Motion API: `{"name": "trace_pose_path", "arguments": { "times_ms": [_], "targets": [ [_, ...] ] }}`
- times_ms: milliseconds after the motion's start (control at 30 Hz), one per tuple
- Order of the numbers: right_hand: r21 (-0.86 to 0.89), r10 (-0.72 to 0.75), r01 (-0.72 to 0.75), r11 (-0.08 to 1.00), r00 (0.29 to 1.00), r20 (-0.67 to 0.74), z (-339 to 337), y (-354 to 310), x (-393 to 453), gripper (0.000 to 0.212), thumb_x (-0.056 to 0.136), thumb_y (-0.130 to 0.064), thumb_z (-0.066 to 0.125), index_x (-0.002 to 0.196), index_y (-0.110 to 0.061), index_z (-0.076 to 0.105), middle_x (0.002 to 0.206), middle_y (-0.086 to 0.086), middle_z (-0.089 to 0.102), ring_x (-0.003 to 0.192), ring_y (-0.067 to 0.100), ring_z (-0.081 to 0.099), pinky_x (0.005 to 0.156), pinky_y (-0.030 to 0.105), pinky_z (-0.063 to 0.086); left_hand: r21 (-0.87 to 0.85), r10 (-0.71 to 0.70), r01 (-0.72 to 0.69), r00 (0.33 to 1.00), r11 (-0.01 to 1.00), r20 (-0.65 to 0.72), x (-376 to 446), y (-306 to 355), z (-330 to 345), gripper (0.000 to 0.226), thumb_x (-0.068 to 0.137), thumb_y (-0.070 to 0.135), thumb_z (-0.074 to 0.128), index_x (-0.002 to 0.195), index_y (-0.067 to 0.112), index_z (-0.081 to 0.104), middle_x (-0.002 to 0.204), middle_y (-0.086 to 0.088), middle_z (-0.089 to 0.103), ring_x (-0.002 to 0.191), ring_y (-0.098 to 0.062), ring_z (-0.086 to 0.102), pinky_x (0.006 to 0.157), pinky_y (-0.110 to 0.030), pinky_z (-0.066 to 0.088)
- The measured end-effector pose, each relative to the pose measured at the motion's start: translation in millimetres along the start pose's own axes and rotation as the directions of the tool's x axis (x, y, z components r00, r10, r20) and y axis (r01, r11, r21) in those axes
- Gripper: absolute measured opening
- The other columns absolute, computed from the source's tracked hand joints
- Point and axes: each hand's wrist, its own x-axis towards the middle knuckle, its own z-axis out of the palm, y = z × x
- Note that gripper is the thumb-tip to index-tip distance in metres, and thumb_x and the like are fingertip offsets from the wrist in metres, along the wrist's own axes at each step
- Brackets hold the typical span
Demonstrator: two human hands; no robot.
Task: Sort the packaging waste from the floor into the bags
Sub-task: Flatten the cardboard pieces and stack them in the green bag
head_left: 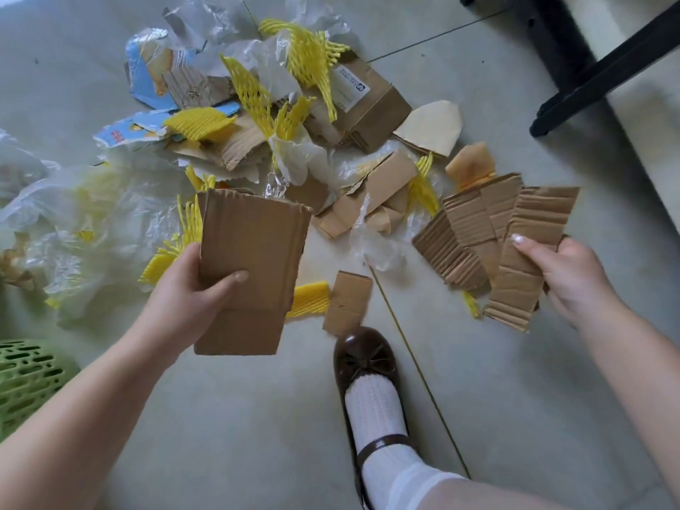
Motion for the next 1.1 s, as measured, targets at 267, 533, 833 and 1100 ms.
{"name": "trace_pose_path", "arguments": {
  "times_ms": [267, 533, 833, 1100],
  "targets": [
    [-0.208, 0.044, -0.026, 0.978, 0.996, 0.081, 25, 26, 13, 0.017, 0.082, -0.019, 0.069, 0.098, -0.015, 0.064, 0.097, 0.007, 0.067, 0.089, 0.022, 0.064, 0.084, 0.031, 0.049, -0.418, -0.272, 0.412, 0.894, 0.809, 0.356, 0, -2, 39, 0.042, 0.080, 0.008, 0.063, 0.121, 0.009, 0.055, 0.111, -0.011, 0.069, 0.096, -0.021, 0.069, 0.079, -0.035, 0.057],
    [-0.487, -0.051, 0.073, 0.870, 0.997, 0.059, 35, 28, 15, 0.022, 0.080, -0.028, 0.069, 0.099, -0.016, 0.066, 0.099, 0.006, 0.069, 0.095, 0.025, 0.063, 0.089, 0.036, 0.049, 0.100, -0.289, 0.271, 0.890, 0.957, 0.354, 13, 7, 82, 0.042, 0.080, 0.022, 0.069, 0.118, 0.022, 0.051, 0.108, 0.002, 0.065, 0.099, -0.019, 0.063, 0.089, -0.042, 0.053],
    [-0.479, -0.057, 0.066, 0.875, 0.998, 0.034, 38, 31, 14, 0.020, 0.082, -0.030, 0.067, 0.098, -0.020, 0.063, 0.094, 0.003, 0.065, 0.092, 0.026, 0.061, 0.084, 0.035, 0.048, 0.337, -0.248, 0.102, 0.871, 0.936, 0.424, 26, 32, 101, 0.037, 0.078, 0.016, 0.062, 0.113, 0.016, 0.052, 0.101, -0.008, 0.066, 0.090, -0.022, 0.065, 0.080, -0.041, 0.057],
    [-0.488, -0.051, 0.056, 0.871, 0.998, 0.024, 39, 32, 15, 0.022, 0.082, -0.031, 0.067, 0.099, -0.017, 0.063, 0.093, 0.002, 0.063, 0.092, 0.025, 0.059, 0.080, 0.031, 0.046, 0.561, -0.187, -0.207, 0.804, 0.801, 0.564, 22, 51, 119, 0.017, 0.081, 0.020, 0.056, 0.094, 0.018, 0.045, 0.080, 0.003, 0.048, 0.077, -0.017, 0.050, 0.054, -0.023, 0.035]
  ]
}}
